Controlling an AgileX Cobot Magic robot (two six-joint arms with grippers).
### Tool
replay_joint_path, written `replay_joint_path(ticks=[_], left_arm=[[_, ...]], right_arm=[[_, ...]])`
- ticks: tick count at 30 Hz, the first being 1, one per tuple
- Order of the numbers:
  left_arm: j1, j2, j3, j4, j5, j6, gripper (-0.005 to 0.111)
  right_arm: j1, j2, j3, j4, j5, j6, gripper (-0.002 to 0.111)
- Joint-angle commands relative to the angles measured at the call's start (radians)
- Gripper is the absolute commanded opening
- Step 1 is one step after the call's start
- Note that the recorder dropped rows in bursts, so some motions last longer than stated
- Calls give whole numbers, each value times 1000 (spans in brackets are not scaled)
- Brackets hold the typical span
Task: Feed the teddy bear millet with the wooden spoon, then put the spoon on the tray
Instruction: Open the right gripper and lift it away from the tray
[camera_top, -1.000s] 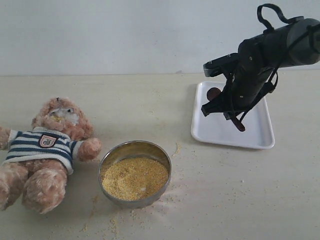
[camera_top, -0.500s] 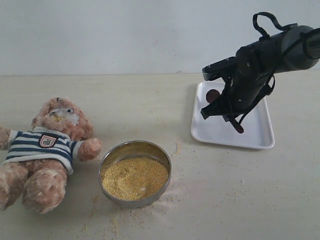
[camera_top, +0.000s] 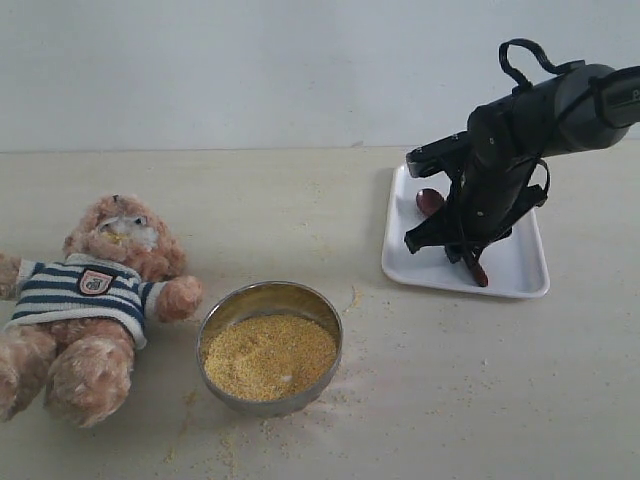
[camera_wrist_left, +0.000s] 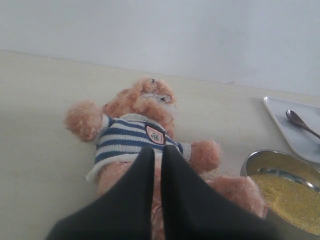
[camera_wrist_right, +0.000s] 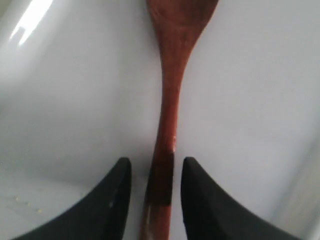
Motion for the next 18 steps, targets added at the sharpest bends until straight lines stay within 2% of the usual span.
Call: replay_joint_path(ticks=[1,8,14,16,18], left_arm=[[-3,-3,4,-7,-3,-8,5],[-3,-3,4,-7,-3,-8,5],[-3,-3,4,-7,-3,-8,5],[-3,-3,4,-7,-3,-8,5],[-3,-3,4,-7,-3,-8,5]], right_arm=[[-4,-10,-6,-1,81,5,38],[-4,-145,-6,-149,295,10,38],[-2,-341,-2,-156,292,90,37],[-2,-412,26,-162,289,100,32],[-2,-486,73,-176,261,121,17]])
